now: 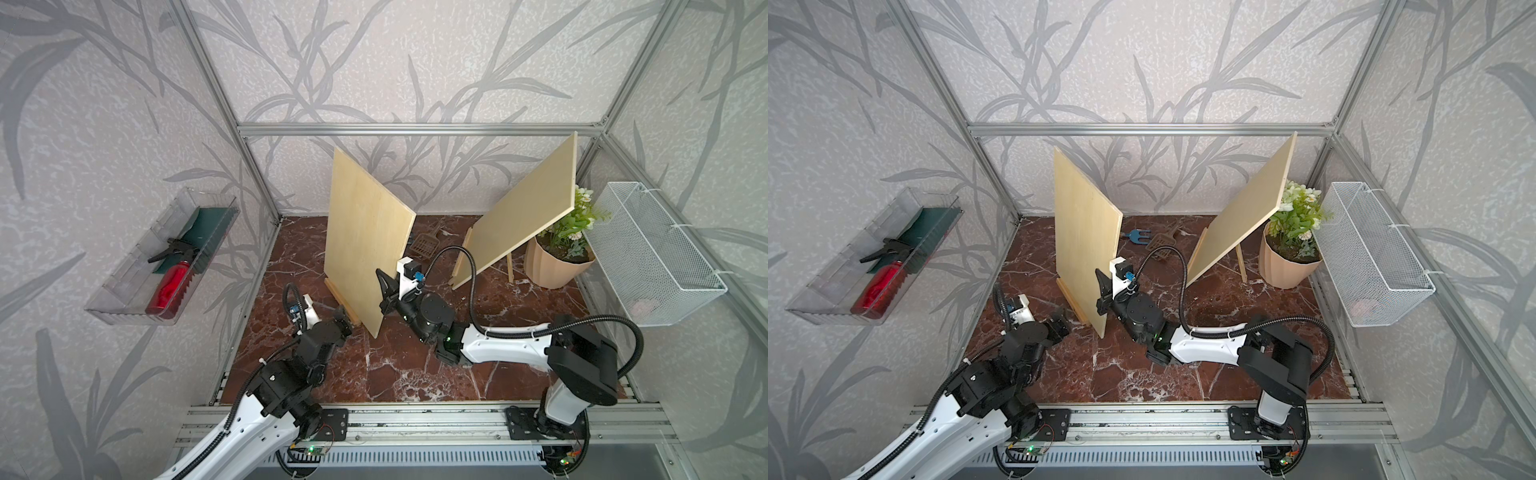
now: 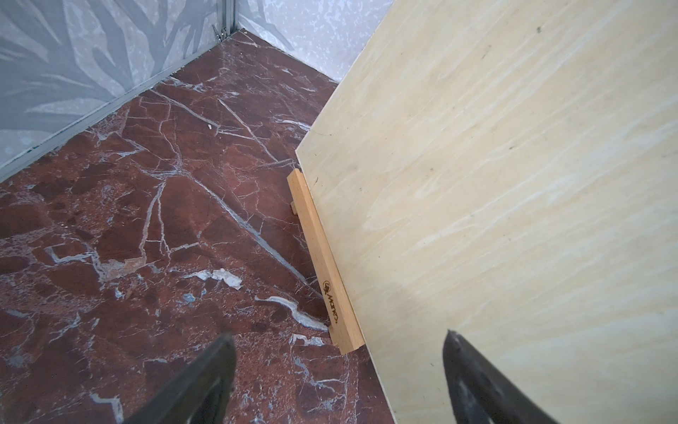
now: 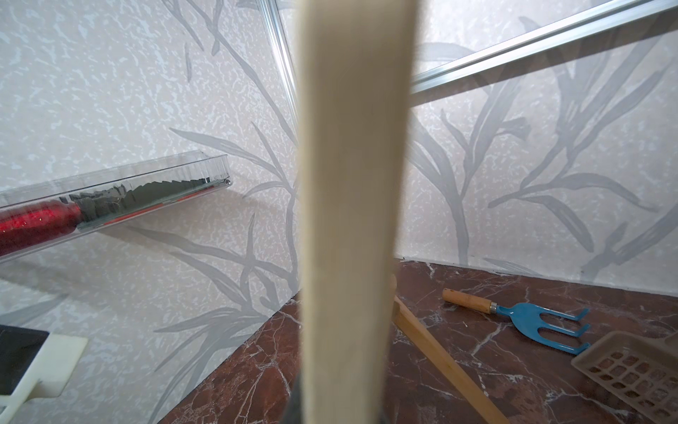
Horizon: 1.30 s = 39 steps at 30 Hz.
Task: Disassemble the easel
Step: Pick up the drawing board from the easel.
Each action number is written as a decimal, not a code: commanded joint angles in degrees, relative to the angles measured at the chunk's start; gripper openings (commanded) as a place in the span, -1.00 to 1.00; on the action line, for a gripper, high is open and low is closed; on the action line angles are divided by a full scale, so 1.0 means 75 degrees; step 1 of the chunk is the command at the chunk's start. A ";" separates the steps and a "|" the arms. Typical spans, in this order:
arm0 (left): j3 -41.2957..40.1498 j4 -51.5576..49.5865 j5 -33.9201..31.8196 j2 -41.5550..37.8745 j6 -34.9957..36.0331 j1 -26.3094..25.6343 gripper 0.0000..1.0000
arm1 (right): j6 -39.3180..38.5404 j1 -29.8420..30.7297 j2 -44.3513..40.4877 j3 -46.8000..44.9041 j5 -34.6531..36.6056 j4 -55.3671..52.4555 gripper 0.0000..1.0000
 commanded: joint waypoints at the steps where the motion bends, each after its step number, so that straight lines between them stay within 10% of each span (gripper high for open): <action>1: -0.0108 -0.0005 -0.0181 0.0056 -0.0182 0.0039 0.75 | 0.0186 -0.0199 -0.0223 0.0498 -0.0237 0.0330 -1.00; 39: -0.0108 -0.0024 -0.0353 0.0059 -0.0123 0.0049 0.75 | 0.0765 -0.0232 -0.2556 0.1678 -0.1126 -0.1603 -1.00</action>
